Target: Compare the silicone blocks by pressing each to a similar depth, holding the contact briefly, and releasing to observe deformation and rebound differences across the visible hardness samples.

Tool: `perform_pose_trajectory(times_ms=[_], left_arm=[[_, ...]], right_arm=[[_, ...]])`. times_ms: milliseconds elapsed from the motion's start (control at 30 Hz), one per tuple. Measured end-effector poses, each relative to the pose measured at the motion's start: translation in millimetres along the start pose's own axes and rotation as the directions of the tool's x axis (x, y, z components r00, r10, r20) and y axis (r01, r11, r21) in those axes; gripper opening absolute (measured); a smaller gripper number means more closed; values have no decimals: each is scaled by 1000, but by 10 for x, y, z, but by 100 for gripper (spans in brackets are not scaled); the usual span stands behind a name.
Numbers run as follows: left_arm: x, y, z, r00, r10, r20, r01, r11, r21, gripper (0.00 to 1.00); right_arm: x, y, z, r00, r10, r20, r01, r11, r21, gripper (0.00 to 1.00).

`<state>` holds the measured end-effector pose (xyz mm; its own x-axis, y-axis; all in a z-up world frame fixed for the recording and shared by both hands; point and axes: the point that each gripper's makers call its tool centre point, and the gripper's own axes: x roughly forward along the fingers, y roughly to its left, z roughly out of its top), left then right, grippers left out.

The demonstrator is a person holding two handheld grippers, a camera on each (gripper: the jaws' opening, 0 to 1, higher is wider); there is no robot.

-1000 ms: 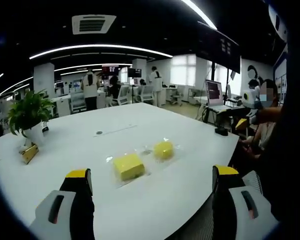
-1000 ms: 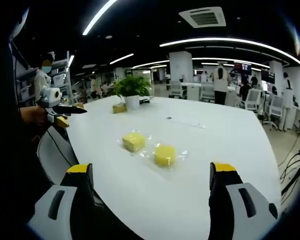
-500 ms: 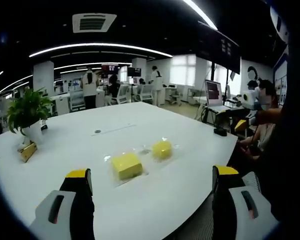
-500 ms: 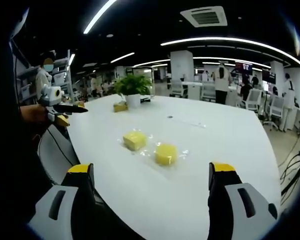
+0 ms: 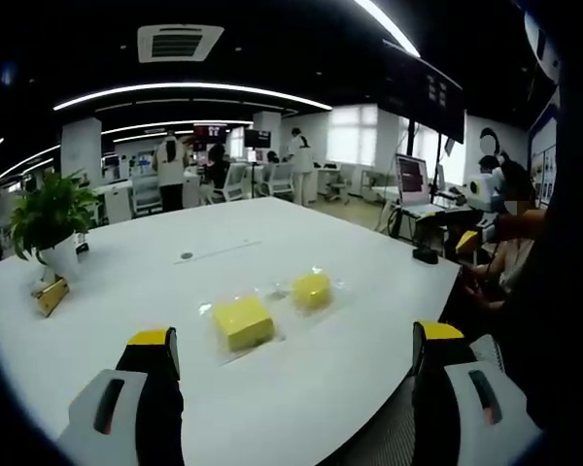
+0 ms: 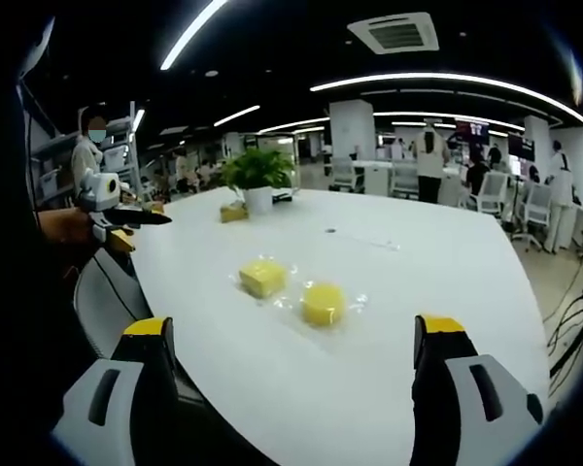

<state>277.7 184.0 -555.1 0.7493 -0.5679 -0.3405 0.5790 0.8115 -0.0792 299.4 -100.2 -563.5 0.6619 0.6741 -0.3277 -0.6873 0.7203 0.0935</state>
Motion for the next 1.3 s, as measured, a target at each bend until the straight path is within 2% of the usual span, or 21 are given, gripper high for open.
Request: perform_pose_trajectory(times_ms=[133, 233, 333, 400, 533, 633, 767, 867, 1067, 1133, 1200, 1267, 1300], left_arm=[[4, 1, -18, 1000, -2, -11, 2, 1000, -3, 99], [12, 16, -32, 1000, 2, -17, -2, 1000, -13, 99], [32, 71, -55, 1000, 9, -21, -10, 999, -51, 99], [55, 141, -81, 999, 18, -28, -21, 994, -109, 99], [98, 342, -104, 999, 43, -23, -47, 976, -213, 99], [152, 465, -146, 998, 54, -42, -63, 966, -251, 99], [282, 539, -262, 994, 23, -110, -54, 955, -292, 99], [374, 503, -258, 992, -14, -127, -27, 950, -312, 99], [630, 506, -142, 991, -74, -113, 25, 921, -388, 98], [717, 571, -149, 990, -68, -121, 12, 908, -418, 97], [799, 647, -202, 988, -67, -142, -6, 889, -459, 93], [883, 723, -270, 986, -62, -156, -28, 857, -515, 90], [919, 764, -296, 986, -54, -156, -37, 850, -525, 88]], right_arm=[[6, 18, 89, 998, 20, 55, -23, 998, 62, 96], [20, 19, 91, 998, 18, 55, -21, 998, 59, 96], [34, 29, 35, 999, 22, 30, -23, 998, 53, 96], [38, 36, -4, 1000, 24, 13, -24, 999, 48, 96], [25, 33, -47, 1000, 16, -9, -15, 1000, 26, 96], [7, -17, -89, 1000, -2, -27, 3, 1000, 27, 96], [-25, -58, -117, 999, -20, -37, 21, 999, 31, 94], [-53, -77, -142, 998, -27, -50, 29, 999, 32, 92], [-97, -127, -209, 996, -53, -72, 56, 998, 34, 90], [-109, -135, -235, 995, -61, -80, 64, 997, 35, 89], [-125, -135, -265, 994, -66, -91, 69, 997, 36, 88], [-142, -141, -292, 992, -73, -99, 77, 996, 35, 88], [-156, -145, -309, 991, -78, -104, 82, 996, 36, 87]])
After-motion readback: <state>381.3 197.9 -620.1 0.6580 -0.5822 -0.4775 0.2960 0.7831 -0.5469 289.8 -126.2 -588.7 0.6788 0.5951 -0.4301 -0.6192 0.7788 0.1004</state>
